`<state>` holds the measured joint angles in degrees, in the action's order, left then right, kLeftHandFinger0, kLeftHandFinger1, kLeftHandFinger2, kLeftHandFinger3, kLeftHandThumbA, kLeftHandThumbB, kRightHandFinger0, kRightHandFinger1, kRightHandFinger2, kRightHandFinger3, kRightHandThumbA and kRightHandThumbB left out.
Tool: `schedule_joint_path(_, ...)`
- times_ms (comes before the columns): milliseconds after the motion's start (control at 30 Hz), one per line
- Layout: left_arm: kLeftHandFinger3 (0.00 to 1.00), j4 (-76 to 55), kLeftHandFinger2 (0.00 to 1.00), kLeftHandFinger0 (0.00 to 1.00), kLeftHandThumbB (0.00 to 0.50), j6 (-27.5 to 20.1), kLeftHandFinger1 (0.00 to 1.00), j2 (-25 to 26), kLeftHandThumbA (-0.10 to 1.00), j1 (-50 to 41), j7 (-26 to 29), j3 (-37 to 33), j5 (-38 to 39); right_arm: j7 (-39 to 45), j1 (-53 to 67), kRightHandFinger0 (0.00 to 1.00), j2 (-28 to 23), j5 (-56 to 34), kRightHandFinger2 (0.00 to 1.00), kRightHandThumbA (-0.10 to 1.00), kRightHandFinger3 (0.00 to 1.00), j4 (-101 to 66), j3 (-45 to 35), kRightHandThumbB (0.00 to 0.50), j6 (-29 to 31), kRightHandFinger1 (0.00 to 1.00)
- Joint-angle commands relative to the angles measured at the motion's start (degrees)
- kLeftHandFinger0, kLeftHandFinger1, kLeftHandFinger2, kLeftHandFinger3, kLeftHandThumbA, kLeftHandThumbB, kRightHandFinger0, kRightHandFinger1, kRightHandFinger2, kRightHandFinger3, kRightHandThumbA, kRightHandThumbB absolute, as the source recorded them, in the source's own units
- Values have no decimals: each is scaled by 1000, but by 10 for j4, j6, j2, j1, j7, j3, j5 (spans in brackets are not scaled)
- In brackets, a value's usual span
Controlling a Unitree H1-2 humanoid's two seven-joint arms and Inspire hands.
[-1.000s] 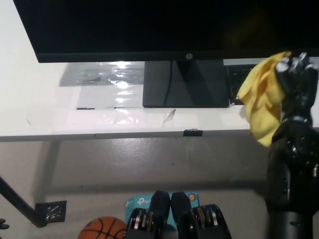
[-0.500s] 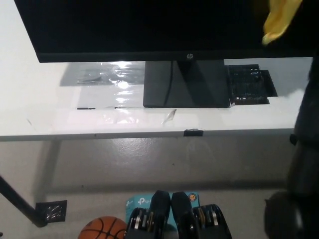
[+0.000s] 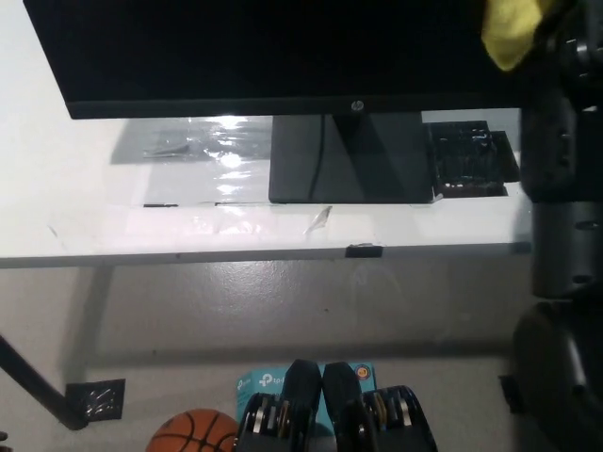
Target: The robot uses its right hand to pick up the cloth kept in the middle of the desk and use it to wipe the monitor in the middle of the desk by swiping its screen twice
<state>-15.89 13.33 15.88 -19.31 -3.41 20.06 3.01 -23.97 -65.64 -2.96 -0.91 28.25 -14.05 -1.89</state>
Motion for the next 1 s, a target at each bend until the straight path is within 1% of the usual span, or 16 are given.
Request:
schedule_joint_path(0,509,-12,355,182,81,-8,229,18,210,-7,-2,0,-7,-64,-38,0,-1,89,106,-100,6,70,50,368,109,0)
schedule_joint_path(33,500,-7,328,168,88,-22,215,18,225,-8,-4,-1,-6,-92,-28,0,2,131,125,-100,51,117,83,213,126,0)
schedule_joint_path(167,505,-2,330,170,97,-18,219,20,242,-9,-3,-4,-12,-111,-21,0,13,128,175,-100,81,160,100,214,156,0)
schedule_joint_path(267,514,-7,350,176,80,-16,227,22,222,-9,-4,-8,-16,-129,-18,0,17,143,201,-100,83,178,118,213,171,0)
schedule_joint_path(300,506,-9,341,170,72,-13,221,21,198,-8,-4,-8,-14,-135,-16,1,25,155,260,-100,94,195,132,206,180,69)
schedule_joint_path(433,508,-7,342,168,80,-12,221,20,201,-4,-4,-10,-13,-136,-25,0,32,152,292,-100,121,228,146,189,216,10)
schedule_joint_path(467,505,-2,333,164,84,-18,213,20,212,-4,-4,-10,-14,-148,-33,0,45,153,303,-100,112,249,149,209,236,1)
schedule_joint_path(533,507,1,338,167,80,-30,222,21,227,-4,-3,-13,-19,-157,-40,0,56,163,293,-100,118,267,158,199,240,0)
schedule_joint_path(567,499,-6,338,172,81,-20,225,20,229,-5,-3,-13,-20,-143,-40,0,62,158,281,-100,136,266,162,150,240,0)
schedule_joint_path(600,494,-9,339,176,87,-12,229,17,227,-4,-4,-12,-13,-140,-39,0,70,158,274,-100,137,264,166,140,243,0)
schedule_joint_path(633,493,-8,340,178,87,-14,230,18,226,-5,-4,-13,-14,-143,-41,0,75,163,274,-100,169,269,172,146,242,0)
schedule_joint_path(667,494,-4,339,176,86,-23,228,19,227,-5,-5,-15,-15,-148,-43,0,84,170,261,-100,187,277,179,176,246,0)
schedule_joint_path(700,493,-3,335,172,95,-25,222,20,239,-4,-4,-17,-21,-158,-45,0,86,184,232,-100,193,284,191,174,257,0)
schedule_joint_path(800,491,-3,330,165,91,-26,213,20,261,-2,-3,-22,-26,-165,-48,0,99,198,221,-100,190,296,211,160,268,0)
schedule_joint_path(933,505,-5,336,160,69,-26,214,21,225,-4,-6,-25,-24,-167,-66,0,138,206,131,-100,158,313,234,204,264,0)
schedule_joint_path(967,507,-5,349,153,79,-25,216,21,239,-4,-6,-26,-25,-167,-75,0,146,205,105,-100,161,323,237,210,263,0)
